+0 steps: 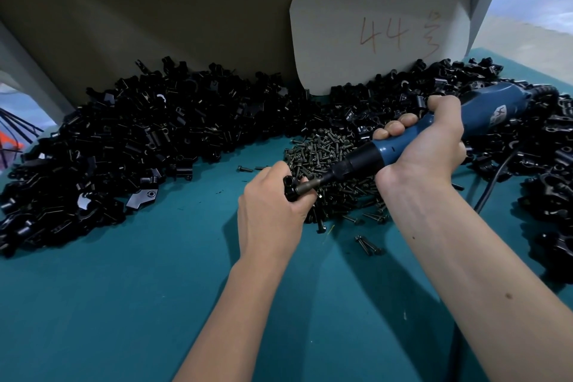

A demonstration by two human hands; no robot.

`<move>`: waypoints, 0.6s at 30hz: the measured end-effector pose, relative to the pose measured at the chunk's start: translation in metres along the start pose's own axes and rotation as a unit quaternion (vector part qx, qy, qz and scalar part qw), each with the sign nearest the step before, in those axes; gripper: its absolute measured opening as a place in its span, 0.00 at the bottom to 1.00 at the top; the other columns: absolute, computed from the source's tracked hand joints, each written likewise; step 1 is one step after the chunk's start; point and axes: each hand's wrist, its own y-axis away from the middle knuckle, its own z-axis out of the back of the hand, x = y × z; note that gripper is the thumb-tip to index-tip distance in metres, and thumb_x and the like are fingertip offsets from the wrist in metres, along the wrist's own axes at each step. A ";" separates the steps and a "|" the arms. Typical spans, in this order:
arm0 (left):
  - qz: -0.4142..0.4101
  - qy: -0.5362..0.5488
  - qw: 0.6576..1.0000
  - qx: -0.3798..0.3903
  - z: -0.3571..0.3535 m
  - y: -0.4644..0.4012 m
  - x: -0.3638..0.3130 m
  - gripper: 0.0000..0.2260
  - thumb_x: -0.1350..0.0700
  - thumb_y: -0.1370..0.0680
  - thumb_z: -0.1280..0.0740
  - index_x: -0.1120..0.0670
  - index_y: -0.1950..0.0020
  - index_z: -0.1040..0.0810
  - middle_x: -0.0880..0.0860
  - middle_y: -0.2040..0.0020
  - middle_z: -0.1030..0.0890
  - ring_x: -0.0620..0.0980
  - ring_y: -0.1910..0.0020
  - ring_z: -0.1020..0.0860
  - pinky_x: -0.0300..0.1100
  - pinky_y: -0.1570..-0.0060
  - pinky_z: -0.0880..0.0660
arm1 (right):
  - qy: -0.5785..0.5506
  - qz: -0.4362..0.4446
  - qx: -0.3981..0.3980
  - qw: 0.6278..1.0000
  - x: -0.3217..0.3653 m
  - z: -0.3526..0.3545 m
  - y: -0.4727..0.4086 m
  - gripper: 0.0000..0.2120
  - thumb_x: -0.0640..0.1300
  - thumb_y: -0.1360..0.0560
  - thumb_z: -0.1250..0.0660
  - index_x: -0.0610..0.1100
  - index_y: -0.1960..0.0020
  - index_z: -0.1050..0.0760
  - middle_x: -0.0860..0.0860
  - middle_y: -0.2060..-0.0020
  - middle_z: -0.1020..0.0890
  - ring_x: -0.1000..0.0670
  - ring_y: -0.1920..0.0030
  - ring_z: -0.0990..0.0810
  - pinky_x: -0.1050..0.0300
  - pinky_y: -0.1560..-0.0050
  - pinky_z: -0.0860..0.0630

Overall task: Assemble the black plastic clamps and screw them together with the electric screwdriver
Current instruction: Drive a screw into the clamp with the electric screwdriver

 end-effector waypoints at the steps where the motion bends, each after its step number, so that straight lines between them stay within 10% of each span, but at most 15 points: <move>1: 0.000 0.000 1.000 0.001 0.000 0.000 0.000 0.19 0.52 0.30 0.26 0.49 0.64 0.38 0.48 0.67 0.31 0.49 0.69 0.34 0.46 0.71 0.41 | 0.000 0.000 0.002 1.000 0.000 0.000 0.000 0.11 0.39 0.25 0.31 0.43 0.50 0.34 0.50 0.72 0.28 0.50 0.75 0.31 0.57 0.71 0.31; 18: 0.013 0.038 0.999 -0.014 0.002 0.002 -0.001 0.15 0.49 0.34 0.31 0.50 0.68 0.38 0.49 0.70 0.31 0.50 0.70 0.35 0.44 0.72 0.42 | -0.014 -0.005 0.031 0.999 -0.004 -0.001 0.005 0.11 0.41 0.24 0.32 0.43 0.48 0.34 0.50 0.72 0.29 0.50 0.75 0.32 0.57 0.72 0.31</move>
